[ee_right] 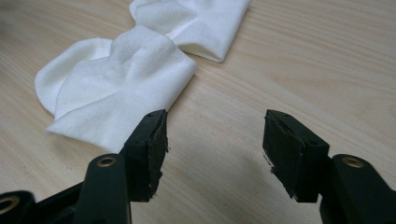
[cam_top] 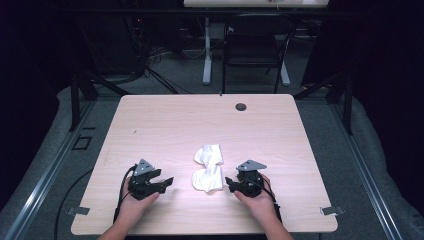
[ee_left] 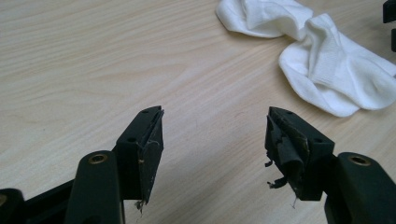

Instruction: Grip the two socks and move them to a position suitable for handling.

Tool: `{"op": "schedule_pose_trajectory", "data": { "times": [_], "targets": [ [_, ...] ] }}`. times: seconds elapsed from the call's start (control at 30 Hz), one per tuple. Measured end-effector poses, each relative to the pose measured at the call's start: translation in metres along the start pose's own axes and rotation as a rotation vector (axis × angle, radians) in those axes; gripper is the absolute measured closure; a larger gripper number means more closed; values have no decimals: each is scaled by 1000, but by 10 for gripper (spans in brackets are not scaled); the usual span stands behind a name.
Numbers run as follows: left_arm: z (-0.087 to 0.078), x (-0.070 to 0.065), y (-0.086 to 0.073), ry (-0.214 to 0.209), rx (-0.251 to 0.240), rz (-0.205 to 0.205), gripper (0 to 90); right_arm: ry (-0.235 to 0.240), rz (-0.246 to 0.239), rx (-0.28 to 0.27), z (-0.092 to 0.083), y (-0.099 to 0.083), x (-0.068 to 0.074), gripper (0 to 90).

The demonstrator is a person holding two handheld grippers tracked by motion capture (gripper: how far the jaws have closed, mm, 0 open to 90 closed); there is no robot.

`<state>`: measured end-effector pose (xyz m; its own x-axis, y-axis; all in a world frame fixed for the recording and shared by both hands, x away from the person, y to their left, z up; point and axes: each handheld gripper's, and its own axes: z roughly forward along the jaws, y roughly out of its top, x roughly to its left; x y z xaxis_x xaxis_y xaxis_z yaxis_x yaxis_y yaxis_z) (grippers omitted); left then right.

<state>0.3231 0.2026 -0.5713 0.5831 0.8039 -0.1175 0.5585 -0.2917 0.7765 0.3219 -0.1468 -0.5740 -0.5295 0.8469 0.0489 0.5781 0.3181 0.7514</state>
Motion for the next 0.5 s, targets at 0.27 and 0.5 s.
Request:
{"op": "schedule_pose_trajectory", "data": {
  "times": [0.27, 0.5],
  "targets": [
    [1, -1, -1, -5, -6, 12, 373, 35, -8, 20, 1, 2, 1, 429],
    [2, -4, -1, -21, -7, 35, 385, 41, 11, 40, 1, 1, 3, 488]
  ]
}}
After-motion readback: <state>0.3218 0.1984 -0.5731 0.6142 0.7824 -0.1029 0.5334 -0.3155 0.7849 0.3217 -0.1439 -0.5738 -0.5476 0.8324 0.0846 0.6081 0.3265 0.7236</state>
